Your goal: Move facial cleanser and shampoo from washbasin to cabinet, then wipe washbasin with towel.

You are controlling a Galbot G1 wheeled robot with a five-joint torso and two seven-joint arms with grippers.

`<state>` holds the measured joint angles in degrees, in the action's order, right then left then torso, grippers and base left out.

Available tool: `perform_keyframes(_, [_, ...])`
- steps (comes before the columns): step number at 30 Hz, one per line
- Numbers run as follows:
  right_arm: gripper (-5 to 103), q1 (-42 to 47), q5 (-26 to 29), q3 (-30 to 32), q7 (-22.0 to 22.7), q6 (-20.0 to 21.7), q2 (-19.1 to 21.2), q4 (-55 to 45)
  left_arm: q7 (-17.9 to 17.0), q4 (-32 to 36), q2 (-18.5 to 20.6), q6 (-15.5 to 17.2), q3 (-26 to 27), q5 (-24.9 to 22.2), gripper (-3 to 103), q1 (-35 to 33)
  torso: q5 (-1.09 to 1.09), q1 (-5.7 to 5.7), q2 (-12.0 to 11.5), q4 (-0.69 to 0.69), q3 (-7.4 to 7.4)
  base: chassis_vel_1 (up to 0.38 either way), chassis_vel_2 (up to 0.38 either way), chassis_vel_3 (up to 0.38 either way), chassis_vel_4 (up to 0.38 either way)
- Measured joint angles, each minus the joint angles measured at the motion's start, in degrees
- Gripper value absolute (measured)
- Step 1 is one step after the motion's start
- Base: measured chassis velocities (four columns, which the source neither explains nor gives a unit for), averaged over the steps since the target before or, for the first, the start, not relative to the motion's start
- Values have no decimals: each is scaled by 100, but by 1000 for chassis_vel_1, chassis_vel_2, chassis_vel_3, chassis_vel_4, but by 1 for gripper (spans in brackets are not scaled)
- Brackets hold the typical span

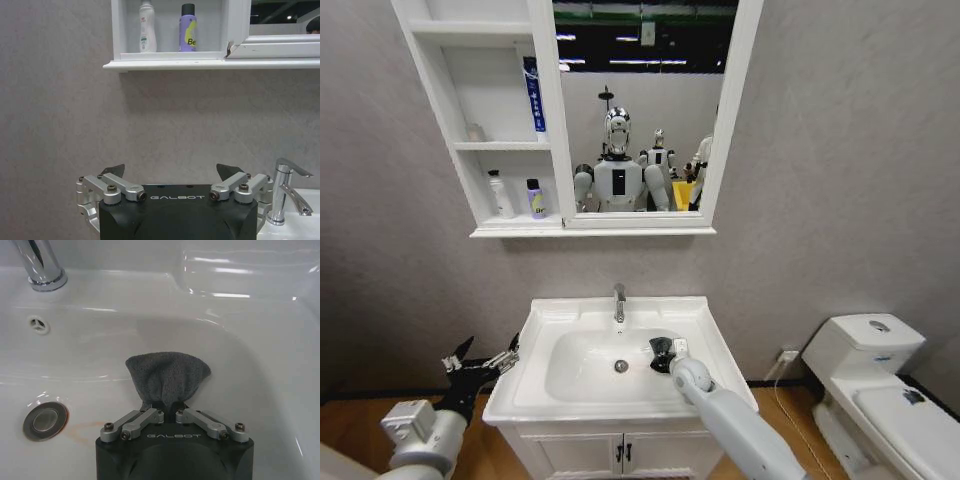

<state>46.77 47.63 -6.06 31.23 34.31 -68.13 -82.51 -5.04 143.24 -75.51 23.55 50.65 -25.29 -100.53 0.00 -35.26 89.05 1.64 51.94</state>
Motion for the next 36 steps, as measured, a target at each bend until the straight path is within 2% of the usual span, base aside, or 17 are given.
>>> perform_keyframes(16, [5, -165, -282, -135, -394, -6, -372, 599, 0, 0, 0, 0, 0, 0, 100, 0, -1, 0, 0, 1, 0, 0, 0, 0, 0])
perform_keyframes(36, [5, -674, -843, -474, -913, -303, -1385, 1791, 0, 0, 0, 0, 0, 0, 100, 0, -1, 0, 0, 1, 0, 0, 0, 0, 0])
